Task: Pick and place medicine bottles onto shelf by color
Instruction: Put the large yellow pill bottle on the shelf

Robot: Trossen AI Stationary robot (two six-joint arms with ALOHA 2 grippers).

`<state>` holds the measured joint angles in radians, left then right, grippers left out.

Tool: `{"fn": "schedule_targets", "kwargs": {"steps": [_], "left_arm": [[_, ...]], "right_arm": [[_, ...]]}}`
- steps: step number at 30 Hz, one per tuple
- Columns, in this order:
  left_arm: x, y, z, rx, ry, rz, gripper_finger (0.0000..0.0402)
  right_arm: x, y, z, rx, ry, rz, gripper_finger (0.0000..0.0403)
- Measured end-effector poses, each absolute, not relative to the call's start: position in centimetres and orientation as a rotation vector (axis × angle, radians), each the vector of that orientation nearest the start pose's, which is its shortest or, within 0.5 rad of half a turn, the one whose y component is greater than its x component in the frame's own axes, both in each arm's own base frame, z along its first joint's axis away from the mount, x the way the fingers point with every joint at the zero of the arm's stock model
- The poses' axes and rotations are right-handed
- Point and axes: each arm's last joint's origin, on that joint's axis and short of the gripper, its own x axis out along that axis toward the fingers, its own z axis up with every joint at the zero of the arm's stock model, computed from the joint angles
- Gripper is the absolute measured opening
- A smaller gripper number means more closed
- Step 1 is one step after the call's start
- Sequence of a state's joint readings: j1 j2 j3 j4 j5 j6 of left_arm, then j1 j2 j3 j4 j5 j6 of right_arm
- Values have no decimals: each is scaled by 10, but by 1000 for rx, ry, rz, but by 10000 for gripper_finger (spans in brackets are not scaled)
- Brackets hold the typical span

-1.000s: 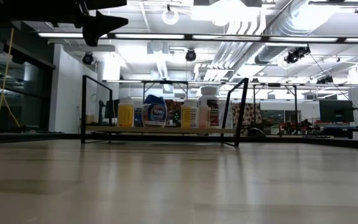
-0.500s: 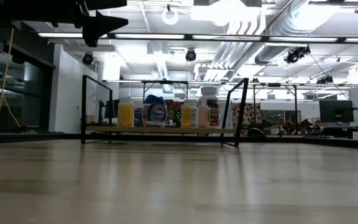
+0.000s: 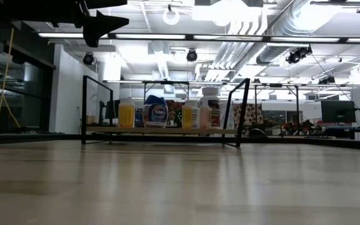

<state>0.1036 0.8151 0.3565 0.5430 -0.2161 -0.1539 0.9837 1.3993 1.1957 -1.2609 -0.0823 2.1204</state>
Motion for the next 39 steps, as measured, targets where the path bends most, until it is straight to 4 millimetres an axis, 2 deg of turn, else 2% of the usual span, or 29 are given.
{"fn": "schedule_targets", "kwargs": {"steps": [13, 20, 26, 33, 36, 39], "left_arm": [[179, 25, 249, -160, -110, 312, 259], [179, 25, 249, -158, -109, 312, 259], [179, 25, 249, -159, -109, 312, 259], [179, 25, 249, -159, -109, 312, 259], [179, 25, 249, -158, -109, 312, 259], [179, 25, 249, -159, -109, 312, 259]], "right_arm": [[137, 213, 259, 917, 1489, -803, 343], [137, 215, 257, 910, 1535, -817, 338], [136, 214, 257, 899, 1534, -835, 299], [136, 214, 257, 892, 1536, -831, 225], [136, 215, 257, 866, 1554, -783, 196], [138, 216, 259, 841, 1569, -702, 191]]}}
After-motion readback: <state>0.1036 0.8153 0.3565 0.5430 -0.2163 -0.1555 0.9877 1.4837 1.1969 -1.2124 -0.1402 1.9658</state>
